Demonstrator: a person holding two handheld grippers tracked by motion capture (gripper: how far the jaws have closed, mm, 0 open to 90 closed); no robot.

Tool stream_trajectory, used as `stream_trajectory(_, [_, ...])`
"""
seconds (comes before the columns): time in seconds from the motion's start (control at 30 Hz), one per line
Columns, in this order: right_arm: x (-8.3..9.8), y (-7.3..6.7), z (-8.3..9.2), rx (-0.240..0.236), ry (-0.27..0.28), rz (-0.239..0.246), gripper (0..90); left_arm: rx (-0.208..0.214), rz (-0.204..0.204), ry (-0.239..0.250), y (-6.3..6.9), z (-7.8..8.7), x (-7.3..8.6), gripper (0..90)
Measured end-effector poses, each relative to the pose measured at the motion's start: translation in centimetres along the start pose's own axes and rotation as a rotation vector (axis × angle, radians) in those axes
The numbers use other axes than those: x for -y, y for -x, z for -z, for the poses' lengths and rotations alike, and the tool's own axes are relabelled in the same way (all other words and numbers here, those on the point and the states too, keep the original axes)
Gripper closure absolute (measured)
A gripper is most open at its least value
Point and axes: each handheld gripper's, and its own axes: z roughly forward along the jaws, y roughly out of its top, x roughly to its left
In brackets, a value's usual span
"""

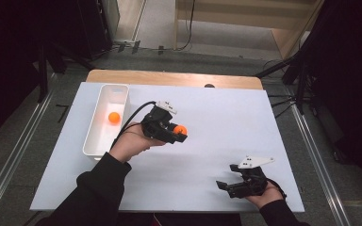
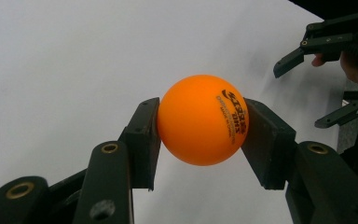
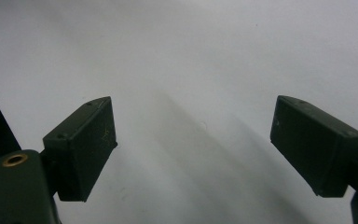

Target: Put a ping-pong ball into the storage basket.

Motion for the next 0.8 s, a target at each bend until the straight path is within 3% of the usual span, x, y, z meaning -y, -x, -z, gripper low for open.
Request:
stream_trajectory(0.6, [0.0, 0.0, -0.1, 0.007, 0.001, -0.002, 12.8, -0.024, 0.010, -0.001, -1.1, 1.4, 0.2, 50.8])
stream_trajectory(0.8, [0.0, 0.0, 0.0, 0.006, 0.002, -0.007, 12.8, -0.058, 0.025, 0.013, -1.7, 2.1, 0.3, 50.9])
